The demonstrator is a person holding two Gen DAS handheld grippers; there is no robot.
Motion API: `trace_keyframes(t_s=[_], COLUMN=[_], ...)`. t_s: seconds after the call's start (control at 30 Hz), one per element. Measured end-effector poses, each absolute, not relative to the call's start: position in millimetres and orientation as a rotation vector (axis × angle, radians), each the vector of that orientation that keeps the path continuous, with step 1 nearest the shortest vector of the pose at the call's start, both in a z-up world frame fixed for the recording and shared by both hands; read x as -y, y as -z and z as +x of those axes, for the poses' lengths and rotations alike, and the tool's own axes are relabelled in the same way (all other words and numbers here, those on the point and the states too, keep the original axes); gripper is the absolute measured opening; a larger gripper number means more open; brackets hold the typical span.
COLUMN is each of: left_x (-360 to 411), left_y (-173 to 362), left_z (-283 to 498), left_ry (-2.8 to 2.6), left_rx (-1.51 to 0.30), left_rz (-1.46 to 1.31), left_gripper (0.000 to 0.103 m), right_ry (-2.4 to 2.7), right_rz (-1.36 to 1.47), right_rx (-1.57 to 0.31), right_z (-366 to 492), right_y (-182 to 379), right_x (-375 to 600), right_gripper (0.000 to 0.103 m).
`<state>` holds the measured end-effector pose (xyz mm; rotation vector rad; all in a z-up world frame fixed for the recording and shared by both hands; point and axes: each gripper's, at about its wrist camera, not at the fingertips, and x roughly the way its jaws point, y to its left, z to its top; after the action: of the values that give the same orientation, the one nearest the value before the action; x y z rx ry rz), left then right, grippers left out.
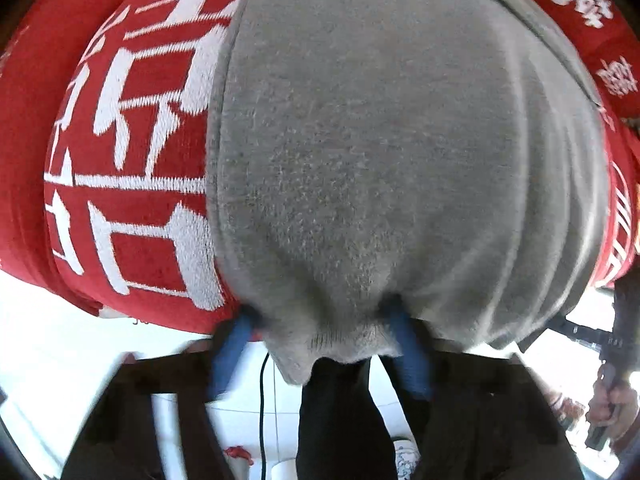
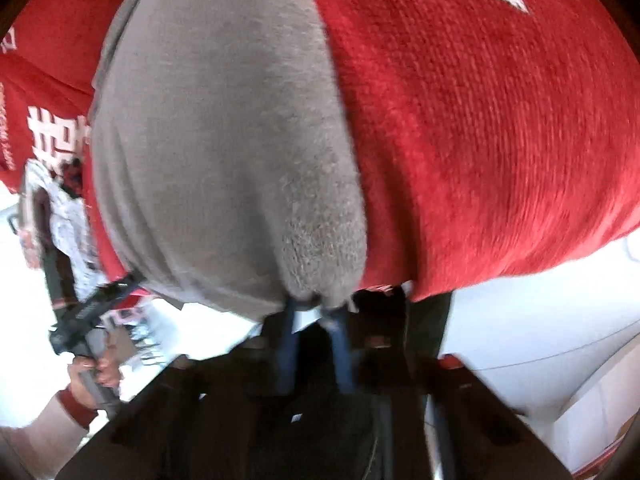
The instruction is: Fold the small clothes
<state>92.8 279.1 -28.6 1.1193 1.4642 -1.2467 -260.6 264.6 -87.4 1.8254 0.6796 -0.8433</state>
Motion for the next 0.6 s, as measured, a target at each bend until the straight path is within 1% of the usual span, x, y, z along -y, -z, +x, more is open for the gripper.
trace_keyframes(t_s=[0.03, 0.07, 0.1, 0.27, 0.3, 0.43, 0.5, 0.6], left_x=[-279.8, -278.8, -277.0, -254.5, -244.5, -202.9, -178.0, -136.5], left_y=[24.8, 18.4, 12.6, -26.6, -37.1, -56.5, -54.2, -45.6], left_z=[94.0, 96.9, 98.2, 101.5, 102.8, 104.2, 107.5, 113.0], left_ry=[1.278, 1.313, 1.331, 1.434, 1.454, 1.493, 1.485, 1.425], left_rx=[-1.491, -1.542, -1.556, -1.547, -1.533, -1.446, -1.421, -1.363], left_rz=[1.110, 1.078, 1.064, 0.959, 0.922, 0.842, 0.803, 0.776], left_gripper=[0.018, 0.018, 0.018, 0.018, 0.018, 0.018, 0.018, 0.018], right_ry=[0.812, 0.785, 0.757, 0.701, 0.707, 0.753, 0.787, 0.866], right_rz=[1.831, 1.828, 1.824, 1.769, 1.747, 1.673, 1.645, 1.647], right_rx=[-0.633, -0.599, -0.563, -0.371, -0.315, -0.190, -0.181, -0.215], right_z=[-262.6, -262.1, -261.9, -274.2, -269.0, -281.4, -291.8, -300.5], right_y=[79.5, 71.4, 62.5, 8.4, -3.2, -31.7, -35.4, -20.1], right_x=[-264.1, -261.5, -258.2, -222.5, -209.3, -156.1, -128.5, -90.1], right_gripper=[0.009, 0.008, 0.008, 0.007, 0.004, 0.004, 0.004, 0.004])
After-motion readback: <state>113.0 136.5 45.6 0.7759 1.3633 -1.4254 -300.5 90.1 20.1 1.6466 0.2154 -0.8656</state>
